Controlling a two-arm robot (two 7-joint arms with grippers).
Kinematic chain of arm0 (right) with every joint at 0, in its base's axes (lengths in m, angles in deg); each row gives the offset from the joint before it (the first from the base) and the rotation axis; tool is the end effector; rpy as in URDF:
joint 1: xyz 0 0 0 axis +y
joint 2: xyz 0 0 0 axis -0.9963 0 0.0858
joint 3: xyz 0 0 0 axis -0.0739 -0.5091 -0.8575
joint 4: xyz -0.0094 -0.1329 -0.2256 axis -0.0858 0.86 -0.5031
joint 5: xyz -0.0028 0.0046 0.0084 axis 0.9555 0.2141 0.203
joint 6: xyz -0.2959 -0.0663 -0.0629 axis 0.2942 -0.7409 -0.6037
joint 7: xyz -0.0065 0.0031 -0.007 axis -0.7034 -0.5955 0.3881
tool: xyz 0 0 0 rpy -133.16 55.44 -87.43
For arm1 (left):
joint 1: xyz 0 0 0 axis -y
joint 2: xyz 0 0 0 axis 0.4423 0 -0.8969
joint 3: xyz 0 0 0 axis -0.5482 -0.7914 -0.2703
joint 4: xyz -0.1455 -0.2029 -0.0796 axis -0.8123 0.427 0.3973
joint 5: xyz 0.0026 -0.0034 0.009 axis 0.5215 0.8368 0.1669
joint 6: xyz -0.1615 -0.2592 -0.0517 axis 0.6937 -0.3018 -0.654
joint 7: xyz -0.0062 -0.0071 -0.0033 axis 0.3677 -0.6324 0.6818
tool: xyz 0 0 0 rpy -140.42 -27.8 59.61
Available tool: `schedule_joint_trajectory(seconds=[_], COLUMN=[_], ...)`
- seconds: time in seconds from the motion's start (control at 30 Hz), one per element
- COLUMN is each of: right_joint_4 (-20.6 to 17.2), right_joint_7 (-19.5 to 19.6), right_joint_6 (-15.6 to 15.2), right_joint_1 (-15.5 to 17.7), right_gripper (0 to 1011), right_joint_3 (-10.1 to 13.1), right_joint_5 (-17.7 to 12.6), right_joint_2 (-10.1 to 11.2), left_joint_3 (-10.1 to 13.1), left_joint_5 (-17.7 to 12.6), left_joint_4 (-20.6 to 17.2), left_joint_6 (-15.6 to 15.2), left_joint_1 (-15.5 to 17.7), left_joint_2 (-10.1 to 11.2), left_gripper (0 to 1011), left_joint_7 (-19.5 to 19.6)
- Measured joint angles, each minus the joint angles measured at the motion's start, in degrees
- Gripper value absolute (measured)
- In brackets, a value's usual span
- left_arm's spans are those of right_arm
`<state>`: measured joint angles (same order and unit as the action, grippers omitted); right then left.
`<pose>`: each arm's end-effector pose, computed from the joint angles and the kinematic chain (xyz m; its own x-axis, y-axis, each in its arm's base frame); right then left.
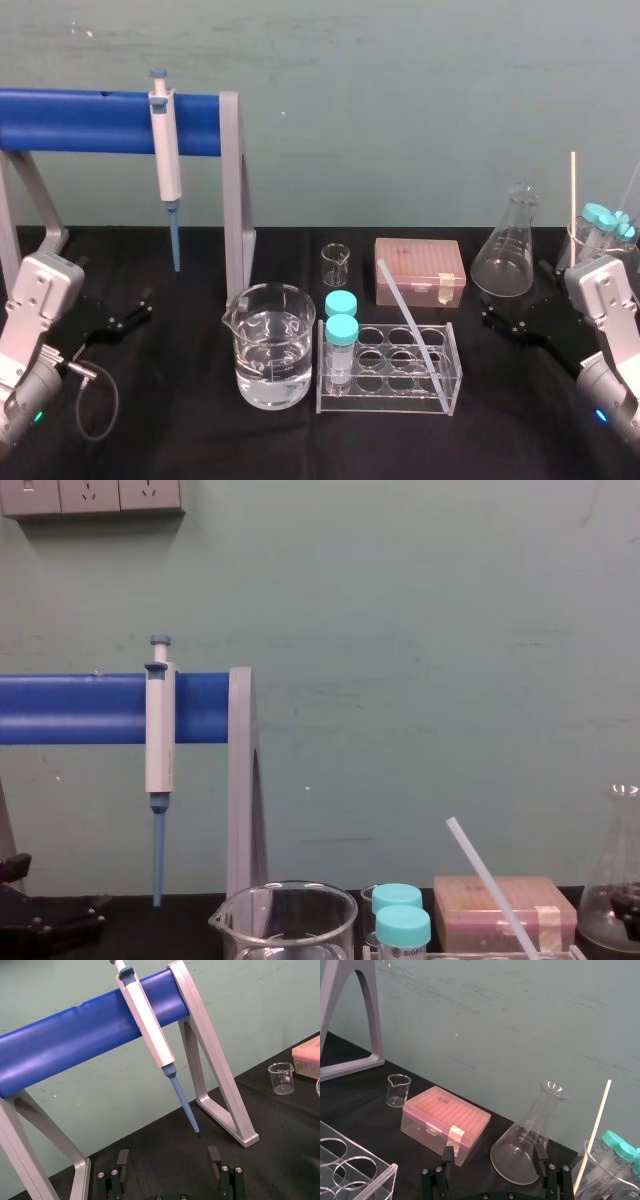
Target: Pick up the stirring rod with one hand, then place it down.
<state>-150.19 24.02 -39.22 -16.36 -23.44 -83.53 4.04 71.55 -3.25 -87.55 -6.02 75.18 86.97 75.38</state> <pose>0.3544 -0.0664 -0.2796 0.2923 -0.8803 0.3736 0.9552 0.2874 -0.0702 0.3543 0.0664 -0.2798 0.2922 0.8802 0.3739 -0.9553 0.2872 0.0705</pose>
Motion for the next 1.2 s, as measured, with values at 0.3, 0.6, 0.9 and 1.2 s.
schedule_joint_trajectory(seconds=[0.3,0.6,0.9,1.2], right_joint_4=[0.0,0.1,-3.4,-12.0], right_joint_7=[0.0,-0.1,-2.9,-12.4], right_joint_6=[0.0,0.0,-1.0,-6.0], right_joint_1=[0.0,0.1,2.2,6.6], right_gripper=[1002,1002,1002,1002], right_joint_3=[0.0,1.0,4.2,8.1], right_joint_5=[0.0,0.0,-4.1,-14.2], right_joint_2=[0.0,-0.6,-0.9,1.8], left_joint_3=[0.0,0.0,0.0,0.0], left_joint_5=[0.0,0.0,0.0,0.0], left_joint_4=[0.0,0.0,0.0,0.0], left_joint_6=[0.0,0.0,0.0,0.0], left_joint_1=[0.0,0.0,0.0,0.0], left_joint_2=[0.0,0.0,0.0,0.0], left_gripper=[1000,1000,1000,1000], left_joint_7=[0.0,0.0,0.0,0.0])
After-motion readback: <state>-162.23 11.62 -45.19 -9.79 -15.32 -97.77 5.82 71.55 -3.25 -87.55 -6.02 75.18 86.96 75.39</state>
